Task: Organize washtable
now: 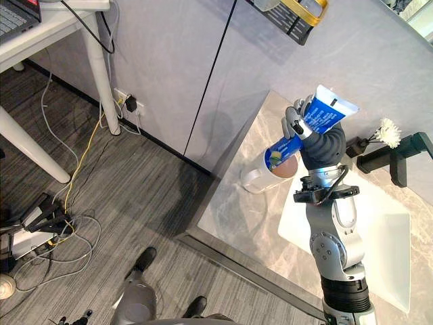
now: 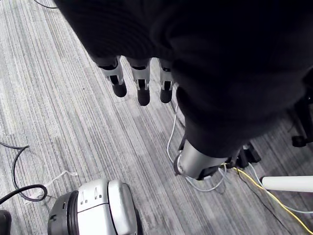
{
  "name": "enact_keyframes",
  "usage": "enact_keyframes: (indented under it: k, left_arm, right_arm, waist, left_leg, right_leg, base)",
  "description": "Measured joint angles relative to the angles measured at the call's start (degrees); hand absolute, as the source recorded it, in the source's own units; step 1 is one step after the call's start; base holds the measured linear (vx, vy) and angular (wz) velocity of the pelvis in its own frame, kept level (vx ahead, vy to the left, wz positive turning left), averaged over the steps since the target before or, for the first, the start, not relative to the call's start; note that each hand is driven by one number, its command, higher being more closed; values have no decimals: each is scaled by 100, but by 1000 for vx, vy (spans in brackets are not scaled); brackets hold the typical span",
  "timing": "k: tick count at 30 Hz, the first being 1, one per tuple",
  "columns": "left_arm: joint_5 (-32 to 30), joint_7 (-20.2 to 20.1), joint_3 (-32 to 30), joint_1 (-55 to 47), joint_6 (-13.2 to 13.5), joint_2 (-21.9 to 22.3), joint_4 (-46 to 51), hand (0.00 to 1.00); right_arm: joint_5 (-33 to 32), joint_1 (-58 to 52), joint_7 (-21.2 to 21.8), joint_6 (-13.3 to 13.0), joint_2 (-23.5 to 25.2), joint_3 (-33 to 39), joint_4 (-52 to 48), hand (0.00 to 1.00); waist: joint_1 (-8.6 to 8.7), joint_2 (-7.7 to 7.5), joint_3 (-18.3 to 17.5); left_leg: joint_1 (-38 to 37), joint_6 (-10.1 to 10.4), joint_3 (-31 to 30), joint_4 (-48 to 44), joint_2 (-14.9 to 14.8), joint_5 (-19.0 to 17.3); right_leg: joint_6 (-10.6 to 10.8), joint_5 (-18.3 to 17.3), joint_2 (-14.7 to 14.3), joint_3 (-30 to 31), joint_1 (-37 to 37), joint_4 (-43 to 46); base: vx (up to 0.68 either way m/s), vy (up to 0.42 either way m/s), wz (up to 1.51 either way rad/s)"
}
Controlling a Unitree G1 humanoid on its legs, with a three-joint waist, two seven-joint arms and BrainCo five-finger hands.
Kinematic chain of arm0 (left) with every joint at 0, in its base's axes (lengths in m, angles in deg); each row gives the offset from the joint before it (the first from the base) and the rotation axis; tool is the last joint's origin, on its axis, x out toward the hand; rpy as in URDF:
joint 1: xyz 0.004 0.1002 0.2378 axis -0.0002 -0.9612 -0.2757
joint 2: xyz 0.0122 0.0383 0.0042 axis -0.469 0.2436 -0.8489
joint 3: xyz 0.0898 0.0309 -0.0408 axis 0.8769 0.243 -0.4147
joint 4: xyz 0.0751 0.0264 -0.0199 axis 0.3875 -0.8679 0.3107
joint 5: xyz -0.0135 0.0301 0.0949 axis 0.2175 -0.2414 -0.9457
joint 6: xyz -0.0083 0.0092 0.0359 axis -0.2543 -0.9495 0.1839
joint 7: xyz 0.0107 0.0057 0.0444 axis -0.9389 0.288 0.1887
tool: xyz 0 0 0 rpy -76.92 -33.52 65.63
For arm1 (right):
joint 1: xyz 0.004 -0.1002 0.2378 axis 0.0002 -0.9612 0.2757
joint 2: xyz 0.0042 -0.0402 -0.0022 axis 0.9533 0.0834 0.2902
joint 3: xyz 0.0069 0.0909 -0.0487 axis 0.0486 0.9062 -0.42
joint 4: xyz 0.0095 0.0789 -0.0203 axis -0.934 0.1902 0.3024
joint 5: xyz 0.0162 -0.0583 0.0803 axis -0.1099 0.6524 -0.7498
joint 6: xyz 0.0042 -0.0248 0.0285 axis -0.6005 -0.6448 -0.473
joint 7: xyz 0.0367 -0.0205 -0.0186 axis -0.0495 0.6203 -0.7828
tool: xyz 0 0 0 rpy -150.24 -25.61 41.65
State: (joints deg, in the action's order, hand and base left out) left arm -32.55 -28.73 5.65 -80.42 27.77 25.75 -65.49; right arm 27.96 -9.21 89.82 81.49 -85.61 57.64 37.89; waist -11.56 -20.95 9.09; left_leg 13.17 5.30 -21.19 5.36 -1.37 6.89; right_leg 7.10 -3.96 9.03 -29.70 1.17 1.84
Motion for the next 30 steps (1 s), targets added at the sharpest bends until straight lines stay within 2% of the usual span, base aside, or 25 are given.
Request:
enact_keyframes:
  k: [5, 13, 19, 26, 27, 30]
  left_arm:
    - [1, -2, 1, 0, 16, -2, 0, 0]
    - [5, -6, 9, 24, 20, -67, -3, 0]
    - [3, -11, 91, 158, 22, -112, -3, 0]
    - [3, -15, 160, 188, 24, -156, -1, 0]
    - [3, -15, 165, 193, 25, -160, -2, 0]
    - [2, -15, 227, 221, 26, -205, -2, 0]
  right_arm:
    - [-23, -119, 16, -1, 0, 0, 0, 100]
    - [-29, -230, 79, -1, 0, 0, -5, 100]
    - [-79, -426, 102, -2, 1, 0, -230, 100]
    - [-194, -413, 96, -165, 15, 1, -253, 100]
    - [-200, -409, 96, -184, 16, 1, -253, 0]
    - [-225, -374, 93, -209, 22, 1, -253, 0]
  waist:
    - [-1, 3, 8]
    - [-6, 2, 237]
    - [0, 5, 242]
    - [9, 6, 243]
    - [10, 6, 243]
    - [15, 9, 245]
  left_leg:
    - [24, -10, -26, -40, 28, 6]
    - [132, 3, -92, -144, 51, -14]
    - [230, 2, -147, -192, 61, 6]
    - [247, -2, -153, -238, 67, 8]
    - [247, 3, -153, -237, 66, 3]
    - [255, 30, -145, -237, 56, -16]
  right_leg:
    - [0, 0, 14, -18, -6, 2]
    - [3, -96, 3, -60, 16, 17]
    - [0, -100, -6, -129, 64, 20]
    - [0, -100, -1, -116, 83, 48]
    - [0, -100, -2, -115, 85, 49]
    - [-5, -103, -5, -100, 104, 70]
  base:
    - [-9, 9, 3]
    - [-43, 8, 5]
    - [-13, 8, 5]
    - [0, 0, 0]
    - [-32, 21, -1]
    - [-36, 21, -2]
